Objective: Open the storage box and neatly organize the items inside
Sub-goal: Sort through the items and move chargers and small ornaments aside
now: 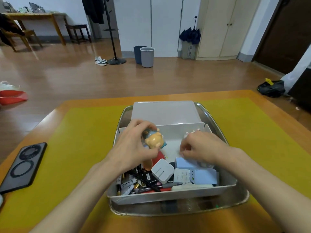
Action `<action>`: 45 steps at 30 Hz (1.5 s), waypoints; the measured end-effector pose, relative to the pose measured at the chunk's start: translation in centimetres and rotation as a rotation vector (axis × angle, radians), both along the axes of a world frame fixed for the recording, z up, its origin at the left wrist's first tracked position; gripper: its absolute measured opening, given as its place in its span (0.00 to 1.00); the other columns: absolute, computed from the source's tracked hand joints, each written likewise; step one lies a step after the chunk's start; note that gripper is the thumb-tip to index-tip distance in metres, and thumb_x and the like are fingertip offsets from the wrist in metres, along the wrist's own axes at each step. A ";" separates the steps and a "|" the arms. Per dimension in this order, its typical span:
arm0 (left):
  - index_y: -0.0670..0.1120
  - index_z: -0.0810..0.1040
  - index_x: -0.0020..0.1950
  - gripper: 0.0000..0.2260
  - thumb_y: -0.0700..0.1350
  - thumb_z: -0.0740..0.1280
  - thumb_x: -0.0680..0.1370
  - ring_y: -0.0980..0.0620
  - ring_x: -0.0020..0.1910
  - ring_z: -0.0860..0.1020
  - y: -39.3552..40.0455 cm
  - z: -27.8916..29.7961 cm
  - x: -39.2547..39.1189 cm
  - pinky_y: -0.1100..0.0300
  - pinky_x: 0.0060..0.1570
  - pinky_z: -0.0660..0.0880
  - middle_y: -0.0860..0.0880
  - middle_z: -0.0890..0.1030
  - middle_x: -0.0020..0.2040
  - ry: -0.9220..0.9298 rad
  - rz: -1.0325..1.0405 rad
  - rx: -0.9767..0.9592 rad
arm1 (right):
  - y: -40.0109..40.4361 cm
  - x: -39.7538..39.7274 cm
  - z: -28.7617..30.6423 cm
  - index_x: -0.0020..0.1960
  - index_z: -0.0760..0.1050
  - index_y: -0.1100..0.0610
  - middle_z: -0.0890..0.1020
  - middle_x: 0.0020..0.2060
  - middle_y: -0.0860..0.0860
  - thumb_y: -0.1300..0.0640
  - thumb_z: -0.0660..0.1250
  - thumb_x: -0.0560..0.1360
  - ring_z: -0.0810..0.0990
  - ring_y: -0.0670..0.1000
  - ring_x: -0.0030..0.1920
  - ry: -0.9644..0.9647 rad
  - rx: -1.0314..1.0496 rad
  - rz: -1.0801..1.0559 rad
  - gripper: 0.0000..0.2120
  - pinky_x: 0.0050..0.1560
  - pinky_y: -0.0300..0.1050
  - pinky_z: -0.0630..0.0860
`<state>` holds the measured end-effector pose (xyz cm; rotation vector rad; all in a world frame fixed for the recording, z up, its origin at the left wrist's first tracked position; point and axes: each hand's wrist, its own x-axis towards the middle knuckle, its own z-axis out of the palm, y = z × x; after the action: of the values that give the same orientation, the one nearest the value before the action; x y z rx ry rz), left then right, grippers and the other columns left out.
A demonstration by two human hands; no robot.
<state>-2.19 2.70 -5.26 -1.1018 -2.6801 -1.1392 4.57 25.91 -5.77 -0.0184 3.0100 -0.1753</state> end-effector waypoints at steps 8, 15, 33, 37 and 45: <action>0.56 0.75 0.51 0.17 0.52 0.74 0.64 0.55 0.53 0.74 6.7 -1.4 -2.0 0.52 0.54 0.75 0.56 0.71 0.56 0.043 -0.148 -0.237 | 2.0 4.2 -1.2 0.46 0.75 0.51 0.76 0.47 0.48 0.47 0.57 0.81 0.73 0.51 0.54 0.056 0.089 0.189 0.13 0.40 0.48 0.71; 0.55 0.75 0.47 0.15 0.56 0.72 0.64 0.53 0.58 0.70 8.5 -3.3 -2.7 0.53 0.53 0.75 0.55 0.75 0.61 0.222 -0.217 -0.443 | 3.4 6.0 -2.1 0.47 0.72 0.46 0.75 0.46 0.42 0.47 0.51 0.83 0.70 0.47 0.50 0.149 -0.027 0.236 0.12 0.43 0.44 0.69; 0.54 0.77 0.61 0.11 0.46 0.65 0.79 0.52 0.57 0.73 8.4 -2.4 -1.4 0.50 0.54 0.74 0.56 0.76 0.54 0.161 -0.261 -0.514 | 7.4 5.7 -0.4 0.59 0.80 0.45 0.81 0.47 0.39 0.51 0.62 0.79 0.67 0.44 0.48 0.254 0.064 0.136 0.12 0.36 0.45 0.73; 0.56 0.76 0.61 0.14 0.58 0.66 0.77 0.57 0.52 0.74 8.3 -2.3 1.0 0.56 0.48 0.74 0.59 0.77 0.54 0.098 -0.335 -0.548 | 6.7 5.6 -0.6 0.63 0.78 0.44 0.80 0.50 0.41 0.47 0.63 0.77 0.68 0.42 0.48 0.160 0.051 0.182 0.16 0.42 0.41 0.68; 0.54 0.78 0.61 0.15 0.57 0.69 0.76 0.52 0.54 0.76 8.2 -4.0 1.6 0.49 0.52 0.76 0.55 0.79 0.55 0.030 -0.320 -0.539 | 5.2 6.8 -0.5 0.54 0.79 0.45 0.78 0.44 0.42 0.30 0.61 0.68 0.71 0.44 0.48 -0.002 0.089 0.236 0.24 0.48 0.47 0.73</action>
<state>-0.56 10.89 -9.24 -1.6447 -2.9398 -0.3999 11.38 31.14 -6.26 -0.3623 2.9780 -0.0173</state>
